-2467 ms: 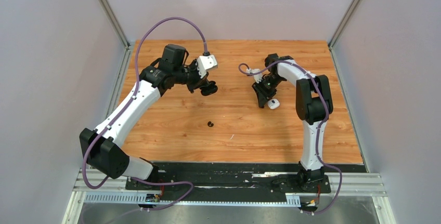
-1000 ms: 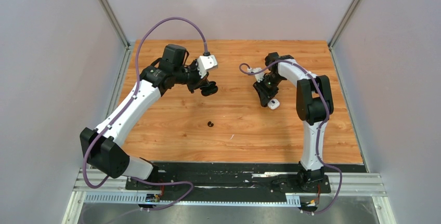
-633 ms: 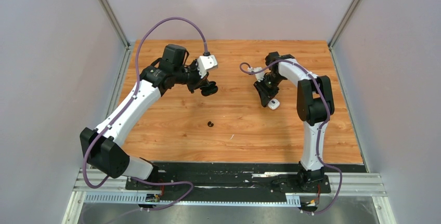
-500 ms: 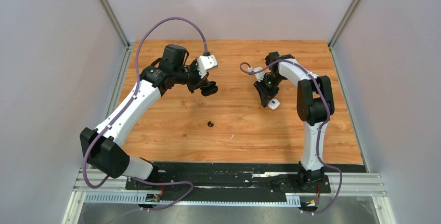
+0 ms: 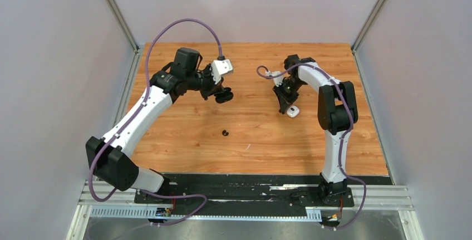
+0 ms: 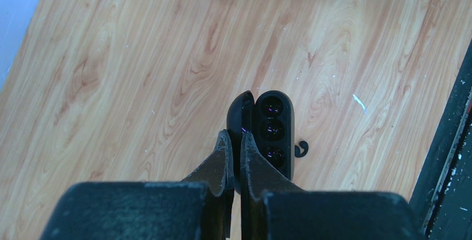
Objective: Insert the wireless bluetooth earbuds into the charging case
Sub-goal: Pick up the earbud from the center of the board, then place the earbud in the charging case.
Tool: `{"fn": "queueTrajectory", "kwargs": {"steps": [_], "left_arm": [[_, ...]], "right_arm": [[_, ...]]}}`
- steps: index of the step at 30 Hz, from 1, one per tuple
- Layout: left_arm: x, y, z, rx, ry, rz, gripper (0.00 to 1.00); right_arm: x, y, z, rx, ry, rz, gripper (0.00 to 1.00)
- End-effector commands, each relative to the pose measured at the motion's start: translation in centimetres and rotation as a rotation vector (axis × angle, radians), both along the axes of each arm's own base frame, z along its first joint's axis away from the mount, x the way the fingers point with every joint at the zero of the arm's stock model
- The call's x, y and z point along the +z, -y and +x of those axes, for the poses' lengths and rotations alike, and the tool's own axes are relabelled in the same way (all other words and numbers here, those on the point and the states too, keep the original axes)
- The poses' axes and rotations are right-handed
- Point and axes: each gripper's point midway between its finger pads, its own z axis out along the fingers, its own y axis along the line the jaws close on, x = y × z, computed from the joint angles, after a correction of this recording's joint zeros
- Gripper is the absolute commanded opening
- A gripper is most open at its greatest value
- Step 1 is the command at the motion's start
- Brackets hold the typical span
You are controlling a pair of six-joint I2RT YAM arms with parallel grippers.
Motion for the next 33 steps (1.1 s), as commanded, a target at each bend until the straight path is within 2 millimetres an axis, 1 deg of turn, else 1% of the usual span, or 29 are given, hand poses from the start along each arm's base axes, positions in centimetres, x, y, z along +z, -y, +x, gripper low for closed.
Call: {"fn": "queueTrajectory", "kwargs": {"steps": [1,3,4,5,6,7,9,12,14,17,20,25,27,33], "left_arm": [[0.7,0.3,0.1,-0.001,0.008,-0.035,0.00],[0.6,0.4,0.1,0.006,-0.003,-0.039,0.00],[0.5,0.5,0.1,0.010,-0.014,-0.042,0.00],[0.4,0.6,0.0,0.007,-0.023,-0.046,0.00],[0.2,0.7,-0.1,0.005,-0.043,-0.050,0.00],[-0.2,0.8,-0.1,0.005,-0.060,-0.049,0.00],[-0.5,1.2,-0.1,0.015,-0.099,-0.064,0.00],[-0.5,1.9,-0.1,0.009,-0.127,-0.093,0.00],[-0.4,2.3,-0.1,0.012,-0.145,-0.114,0.00],[-0.4,3.0,-0.2,0.002,-0.160,-0.127,0.00],[-0.1,3.6,-0.6,-0.029,-0.172,-0.144,0.00],[0.9,4.3,-1.6,-0.095,-0.154,-0.151,0.00],[1.2,4.5,-2.0,-0.112,-0.149,-0.153,0.00],[2.2,4.7,-2.7,-0.144,-0.125,-0.165,0.00]], "right_arm": [[2.5,-0.8,1.3,0.023,0.080,0.050,0.00],[4.3,-1.4,1.4,0.075,0.132,0.099,0.00],[5.5,-1.8,1.4,0.119,0.173,0.135,0.00],[7.2,-2.4,1.3,0.169,0.225,0.182,0.00],[9.2,-3.4,0.8,0.227,0.276,0.256,0.00],[11.8,-4.0,0.3,0.291,0.355,0.313,0.00],[16.3,-5.3,-1.1,0.423,0.504,0.414,0.00],[21.6,-7.0,-3.5,0.600,0.709,0.522,0.00],[23.8,-8.2,-4.7,0.672,0.804,0.526,0.00],[26.5,-10.7,-6.2,0.769,0.918,0.520,0.00],[27.7,-13.1,-7.4,0.843,0.965,0.516,0.00],[28.4,-16.3,-8.2,0.905,0.976,0.523,0.00],[28.4,-17.0,-8.5,0.922,0.973,0.533,0.00],[27.4,-18.0,-8.8,0.944,0.951,0.544,0.00]]}}
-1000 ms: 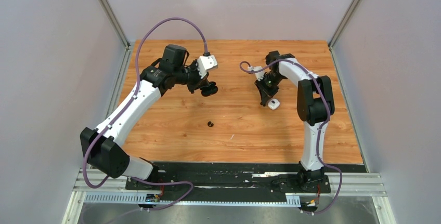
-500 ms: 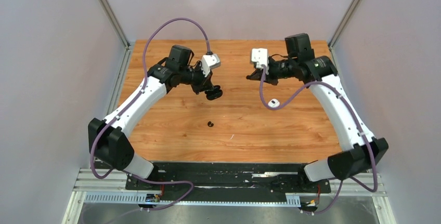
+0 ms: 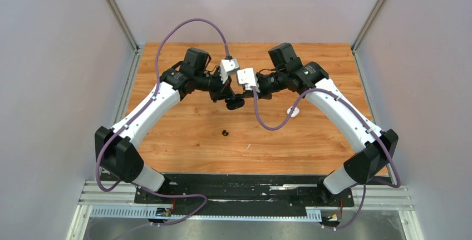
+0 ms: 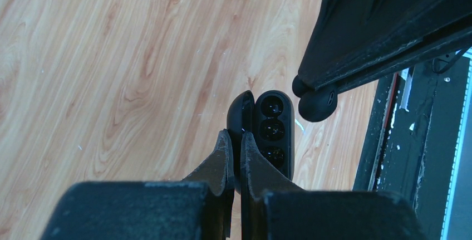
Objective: Insert the wireless bluetooth earbuds into the charging case
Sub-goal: Place the earbud in the charging case.
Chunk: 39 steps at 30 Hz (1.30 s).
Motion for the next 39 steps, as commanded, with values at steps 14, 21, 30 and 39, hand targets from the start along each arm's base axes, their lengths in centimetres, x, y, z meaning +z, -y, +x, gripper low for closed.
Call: {"fn": "queueTrajectory", "kwargs": {"steps": [14,21,30,39], "left_arm": [[5.3,0.4,-1.8,-0.095,0.146,-0.084,0.00],[6.0,0.4,-2.1,-0.103,0.159,-0.103,0.00],[6.2,0.3,-1.4,-0.073,0.185,-0.095,0.00],[6.7,0.2,0.0,-0.021,0.226,-0.088,0.00]], "right_arm": [[0.0,-1.8,-0.3,0.041,0.044,0.008,0.00],[-0.6,-1.4,-0.5,0.036,0.042,-0.009,0.00],[-0.5,-1.5,-1.1,0.044,-0.003,-0.022,0.00],[-0.9,-1.6,-1.6,0.046,-0.049,-0.038,0.00]]}}
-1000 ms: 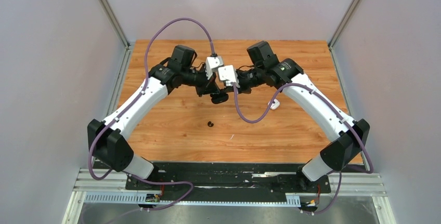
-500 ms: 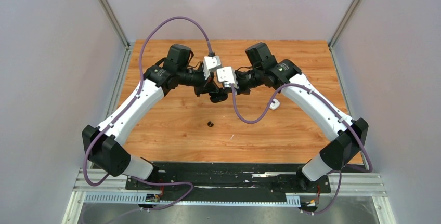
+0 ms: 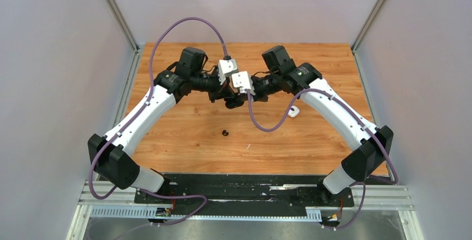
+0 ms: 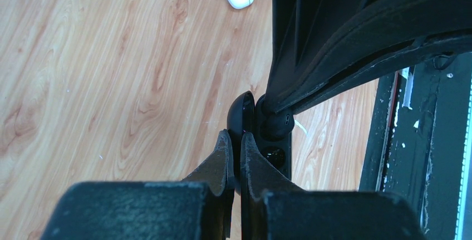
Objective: Insert the wireless bluetooth earbuds into the charging case
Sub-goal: Place the earbud in the charging case.
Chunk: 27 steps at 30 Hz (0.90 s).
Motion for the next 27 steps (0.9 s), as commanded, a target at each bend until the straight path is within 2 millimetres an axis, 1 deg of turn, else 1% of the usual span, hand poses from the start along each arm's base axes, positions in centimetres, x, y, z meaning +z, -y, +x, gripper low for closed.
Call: {"fn": "queueTrajectory", "kwargs": {"steps": [1,5,10,15,21,27], "left_arm": [[4.4,0.4,1.0,0.016,0.146,-0.067,0.00],[4.9,0.5,0.9,0.008,0.157,-0.079,0.00],[5.6,1.0,-0.2,-0.028,0.122,-0.127,0.00],[6.7,1.3,-1.1,-0.048,0.131,-0.187,0.00],[7.2,1.5,-1.9,-0.060,0.114,-0.236,0.00],[7.2,1.8,-2.0,-0.052,0.088,-0.259,0.00]], "right_arm": [[0.2,-0.1,-0.7,0.007,-0.036,-0.021,0.00],[-0.8,-0.3,0.0,-0.033,-0.030,-0.076,0.02],[-1.5,-0.7,0.7,-0.075,-0.026,-0.118,0.03],[-1.7,-1.0,1.4,-0.112,-0.018,-0.137,0.04],[-1.8,-1.3,1.4,-0.114,-0.019,-0.137,0.05],[-1.7,-1.6,1.1,-0.097,-0.015,-0.133,0.08]]}}
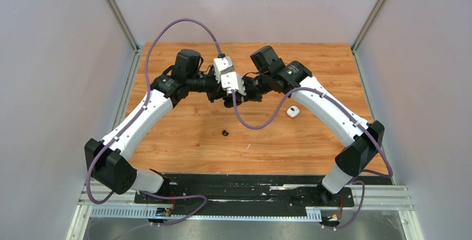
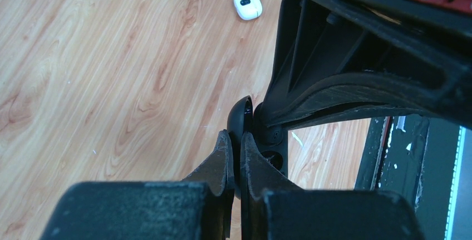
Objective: Insert the wireless bluetooth earbuds into the charging case
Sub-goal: Place the earbud in the charging case.
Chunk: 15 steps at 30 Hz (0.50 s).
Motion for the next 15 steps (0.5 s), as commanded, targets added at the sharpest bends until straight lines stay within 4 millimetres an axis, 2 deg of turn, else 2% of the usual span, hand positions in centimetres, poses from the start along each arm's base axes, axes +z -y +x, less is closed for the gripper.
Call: {"fn": "queueTrajectory", "kwargs": {"steps": [1,6,10,13,15], "left_arm": [[6.7,1.9,-2.1,-0.119,0.125,-0.191,0.00],[6.9,1.8,-2.2,-0.115,0.146,-0.196,0.00],[7.2,1.8,-2.4,-0.126,0.167,-0.208,0.00],[7.0,1.9,-2.7,-0.140,0.175,-0.208,0.00],[6.6,1.8,-2.8,-0.143,0.184,-0.195,0.00]], "right_arm": [[-0.8,-0.5,0.5,-0.015,-0.013,-0.021,0.08],[-1.3,-0.3,0.4,-0.008,-0.021,-0.047,0.05],[-2.0,-0.1,0.1,-0.003,-0.047,-0.070,0.07],[-2.5,0.0,0.1,-0.007,-0.062,-0.086,0.10],[-2.7,0.1,0.1,-0.010,-0.069,-0.100,0.07]]}}
